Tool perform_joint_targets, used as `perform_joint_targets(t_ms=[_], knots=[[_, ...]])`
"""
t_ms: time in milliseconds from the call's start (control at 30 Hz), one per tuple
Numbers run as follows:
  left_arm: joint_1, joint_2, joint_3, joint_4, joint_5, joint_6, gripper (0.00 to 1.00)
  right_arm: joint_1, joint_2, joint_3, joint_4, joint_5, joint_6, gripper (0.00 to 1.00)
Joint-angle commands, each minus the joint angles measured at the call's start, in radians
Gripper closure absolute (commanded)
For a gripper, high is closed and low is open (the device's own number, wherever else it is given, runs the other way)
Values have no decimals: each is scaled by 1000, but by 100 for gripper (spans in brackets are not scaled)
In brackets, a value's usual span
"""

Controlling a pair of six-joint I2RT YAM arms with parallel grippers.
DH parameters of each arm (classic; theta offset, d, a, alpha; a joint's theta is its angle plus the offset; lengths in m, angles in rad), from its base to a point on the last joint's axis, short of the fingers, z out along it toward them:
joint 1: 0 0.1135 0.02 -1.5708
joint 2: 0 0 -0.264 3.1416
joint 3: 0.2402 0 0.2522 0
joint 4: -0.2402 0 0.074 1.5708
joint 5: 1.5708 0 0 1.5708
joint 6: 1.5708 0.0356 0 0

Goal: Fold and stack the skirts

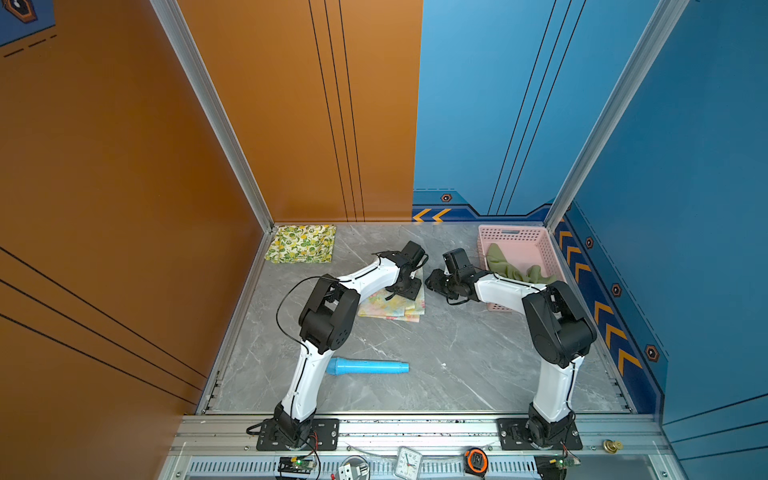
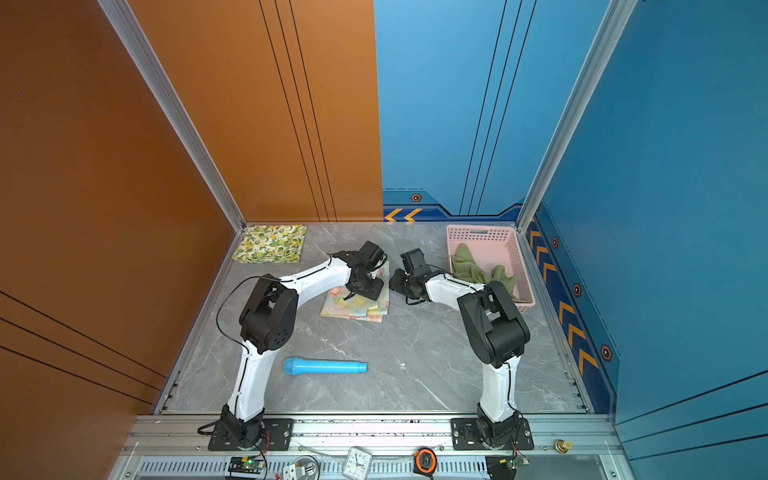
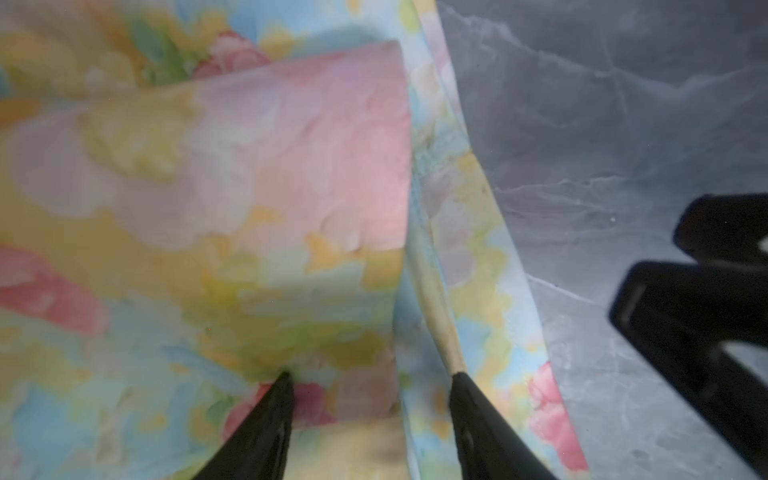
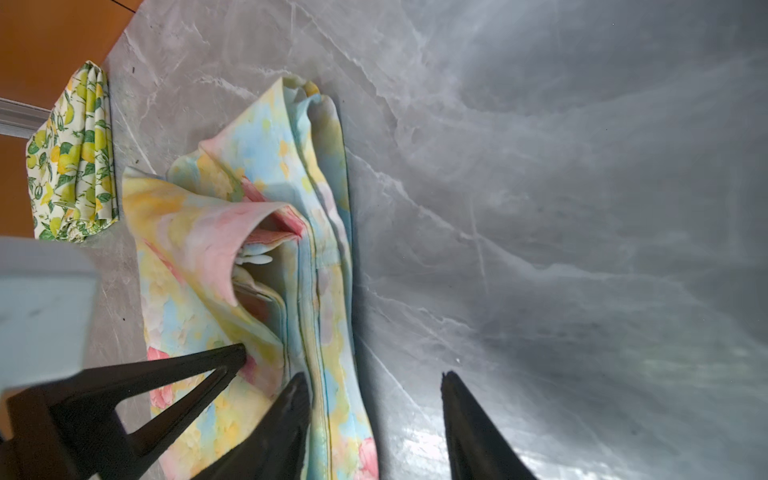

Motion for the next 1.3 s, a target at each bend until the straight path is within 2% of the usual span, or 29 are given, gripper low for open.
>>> perform_joint_targets(t_ms=[0,133,167,200,600,800,1033,1267], knots=[[-7,28,35,-34,-19,-10,54,9,25,-4,40,1,36,51],[-3,35,39,-33,-19,-17,89,14,44,-7,62,2,53,53],[0,32,40,-34,-21,-17,97,14,49,-9,69,3,57,54],[0,29,40,-34,-22,-17,100,14,52,-9,75,1,59,54],[44,-67,40,-34,10,-42,100,25,99,-7,128,0,87,62],[52,-115,51,-24,28,-75,100,38,124,-17,167,4,113,72],[53,-137,71,-12,62,-126,100,48,130,-75,291,11,191,81],[41,-110,77,-1,79,-154,100,49,168,-116,405,1,267,84]])
